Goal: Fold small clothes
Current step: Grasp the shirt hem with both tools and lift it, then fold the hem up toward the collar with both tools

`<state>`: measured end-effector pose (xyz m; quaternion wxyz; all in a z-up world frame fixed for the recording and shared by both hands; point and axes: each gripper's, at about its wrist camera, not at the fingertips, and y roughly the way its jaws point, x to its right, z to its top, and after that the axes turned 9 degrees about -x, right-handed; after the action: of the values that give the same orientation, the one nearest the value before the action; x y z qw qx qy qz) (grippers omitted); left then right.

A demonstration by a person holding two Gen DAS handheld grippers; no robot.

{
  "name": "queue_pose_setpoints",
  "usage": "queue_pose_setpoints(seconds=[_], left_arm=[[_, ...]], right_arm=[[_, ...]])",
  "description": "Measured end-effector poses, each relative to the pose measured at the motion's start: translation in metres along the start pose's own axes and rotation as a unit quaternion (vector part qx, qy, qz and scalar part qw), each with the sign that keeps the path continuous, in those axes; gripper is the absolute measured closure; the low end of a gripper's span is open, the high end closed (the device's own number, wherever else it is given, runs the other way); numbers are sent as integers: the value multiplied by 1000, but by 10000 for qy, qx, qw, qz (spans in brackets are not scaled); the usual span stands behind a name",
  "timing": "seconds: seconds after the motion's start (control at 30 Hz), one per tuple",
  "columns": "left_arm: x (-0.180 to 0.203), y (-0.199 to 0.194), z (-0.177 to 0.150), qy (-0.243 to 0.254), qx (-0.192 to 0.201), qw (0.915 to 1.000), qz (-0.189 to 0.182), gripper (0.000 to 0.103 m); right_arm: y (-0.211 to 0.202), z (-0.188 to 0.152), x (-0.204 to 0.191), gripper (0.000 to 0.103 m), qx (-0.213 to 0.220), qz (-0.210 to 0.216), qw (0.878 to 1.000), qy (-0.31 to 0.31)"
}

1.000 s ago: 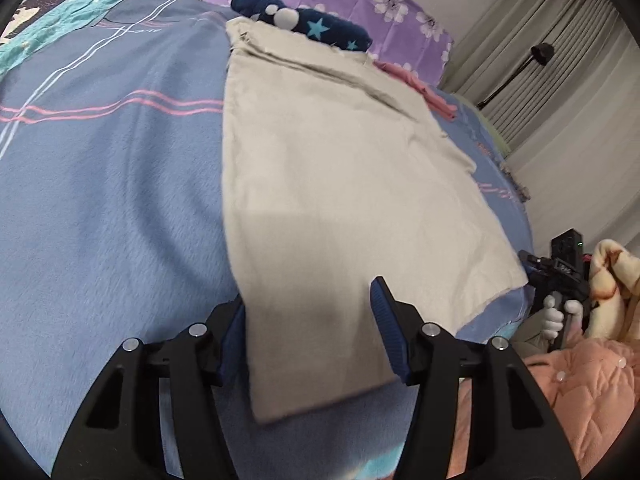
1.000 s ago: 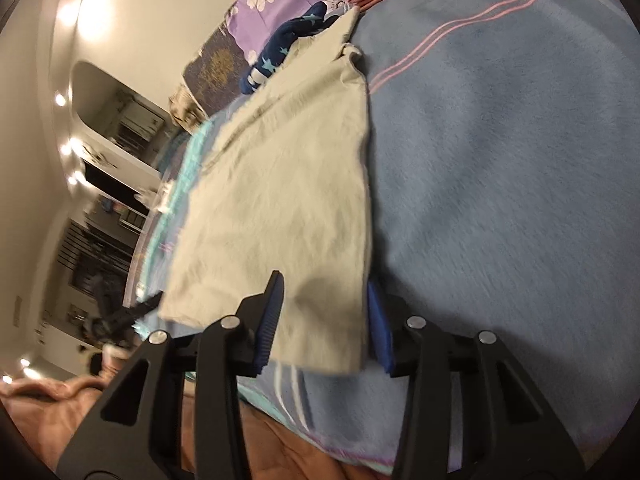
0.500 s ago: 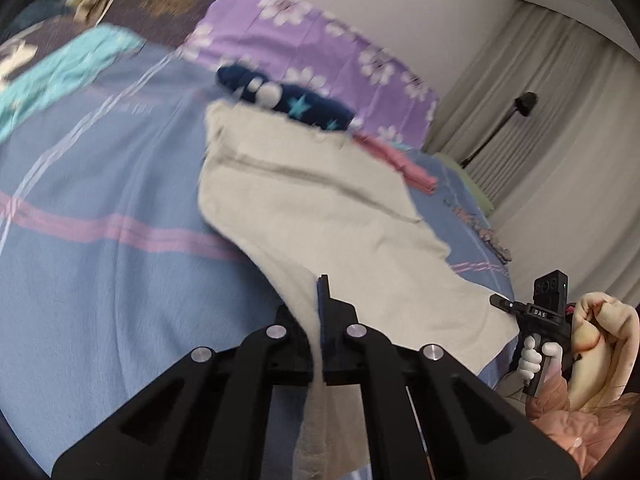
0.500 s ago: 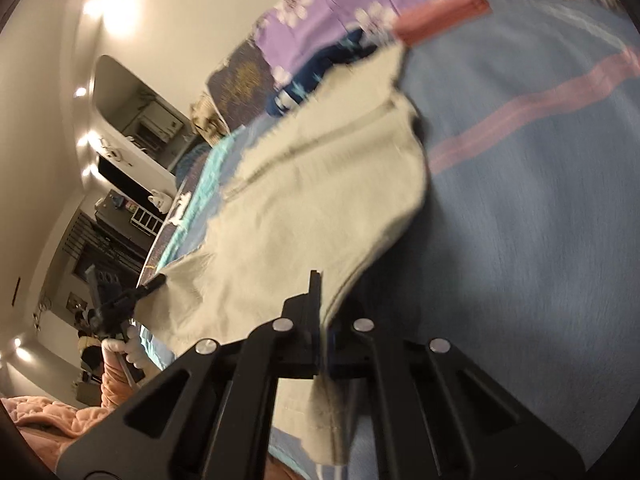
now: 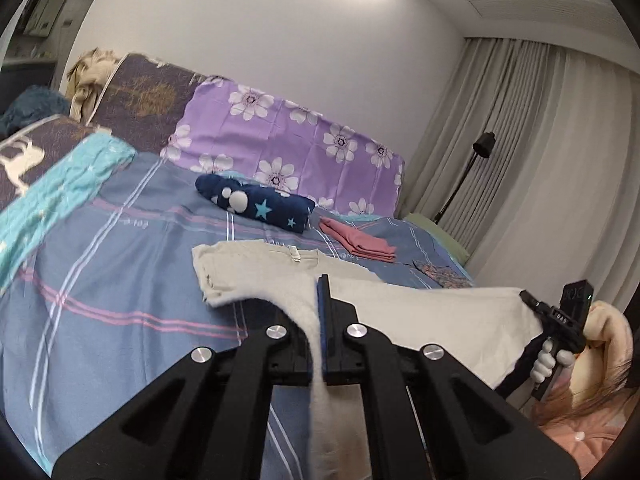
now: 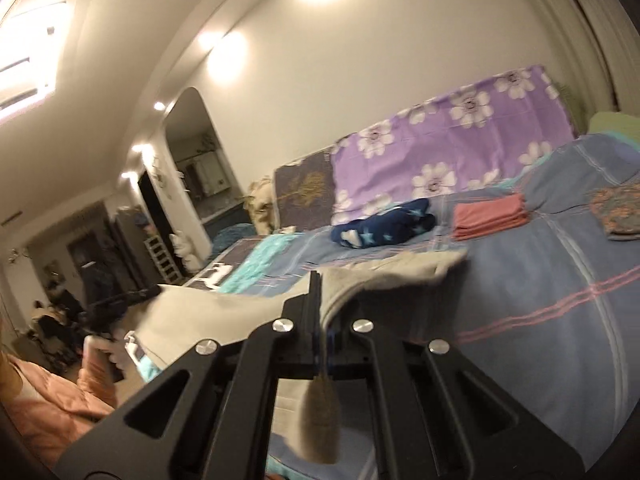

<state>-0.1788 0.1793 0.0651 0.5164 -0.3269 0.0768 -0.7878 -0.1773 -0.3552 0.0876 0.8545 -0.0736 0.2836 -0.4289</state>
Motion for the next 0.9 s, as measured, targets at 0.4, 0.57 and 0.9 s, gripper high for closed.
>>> queue_pose_setpoints(seconds=[0.4,0.57,0.9], left_arm=[[-59,101,11,-557,-831,9950,73,101],[-74,144,44,-563,-946,9937,212,101],[-157,271,55,-1283,-1642,9754,714,101]], right_arm=[[94,-3,87,99,-812,-312,9870,1354],[141,36,111,99,-911,-424,9866,1286],[273,33,201,98,-1870,-1074,9581,1886]])
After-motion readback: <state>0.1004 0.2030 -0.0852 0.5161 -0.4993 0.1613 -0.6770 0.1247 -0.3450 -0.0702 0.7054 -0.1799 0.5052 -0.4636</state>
